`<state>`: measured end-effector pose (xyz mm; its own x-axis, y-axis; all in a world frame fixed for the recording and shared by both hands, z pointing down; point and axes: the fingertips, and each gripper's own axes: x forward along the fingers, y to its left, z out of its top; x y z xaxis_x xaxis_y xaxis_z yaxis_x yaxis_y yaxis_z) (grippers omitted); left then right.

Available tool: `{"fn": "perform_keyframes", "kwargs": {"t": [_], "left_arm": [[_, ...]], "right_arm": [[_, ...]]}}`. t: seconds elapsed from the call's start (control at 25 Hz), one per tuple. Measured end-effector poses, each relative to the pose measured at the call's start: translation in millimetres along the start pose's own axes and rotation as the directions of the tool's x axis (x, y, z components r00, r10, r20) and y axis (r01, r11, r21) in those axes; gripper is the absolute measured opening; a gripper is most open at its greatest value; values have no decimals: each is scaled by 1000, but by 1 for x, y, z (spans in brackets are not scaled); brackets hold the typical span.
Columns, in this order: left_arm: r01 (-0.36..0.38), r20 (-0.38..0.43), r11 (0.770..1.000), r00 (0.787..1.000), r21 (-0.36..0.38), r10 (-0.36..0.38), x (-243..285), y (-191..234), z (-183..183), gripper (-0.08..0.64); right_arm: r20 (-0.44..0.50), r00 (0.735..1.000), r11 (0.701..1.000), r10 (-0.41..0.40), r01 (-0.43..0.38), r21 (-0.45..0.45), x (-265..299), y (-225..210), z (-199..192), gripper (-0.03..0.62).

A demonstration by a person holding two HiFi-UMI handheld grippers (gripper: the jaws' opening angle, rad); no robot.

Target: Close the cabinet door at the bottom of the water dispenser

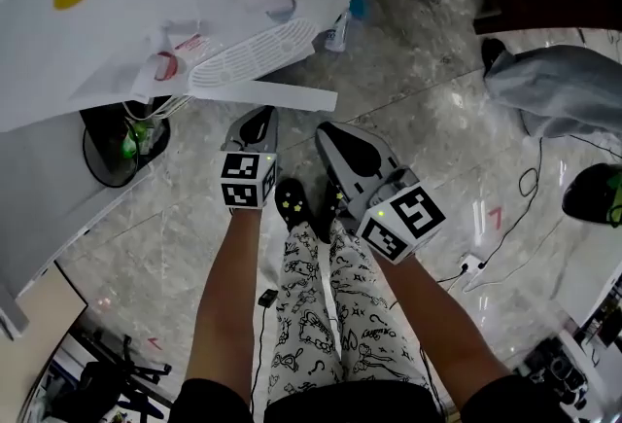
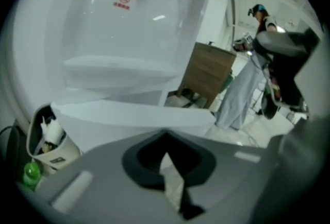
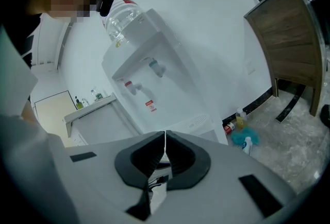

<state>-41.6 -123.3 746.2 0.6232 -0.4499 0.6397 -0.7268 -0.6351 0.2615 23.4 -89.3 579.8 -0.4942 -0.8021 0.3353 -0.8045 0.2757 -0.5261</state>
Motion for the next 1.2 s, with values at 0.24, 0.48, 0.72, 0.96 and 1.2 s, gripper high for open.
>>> {"fn": "perform_keyframes", "kwargs": {"t": [0.24,0.48,0.72,0.96,1.2], "left_arm": [[-44,-14,998,999,33,45,30,12,20,0],[-98,-48,995,994,2,98,42,35,25,-1],[-137,-13,990,990,17,137,48,50,38,0],[-91,27,996,996,7,91,47,36,50,0],[-40,150,998,988,-38,46,-8,-4,78,0]], "right_arm": [[27,1000,1000,-13,13,18,-3,-13,12,17],[18,999,998,-42,41,48,-13,-20,10,17],[31,997,996,-69,68,49,-17,-35,19,17],[57,993,994,-101,99,41,-17,-49,35,17],[2,996,995,-85,85,-42,-19,-29,43,17]]}}
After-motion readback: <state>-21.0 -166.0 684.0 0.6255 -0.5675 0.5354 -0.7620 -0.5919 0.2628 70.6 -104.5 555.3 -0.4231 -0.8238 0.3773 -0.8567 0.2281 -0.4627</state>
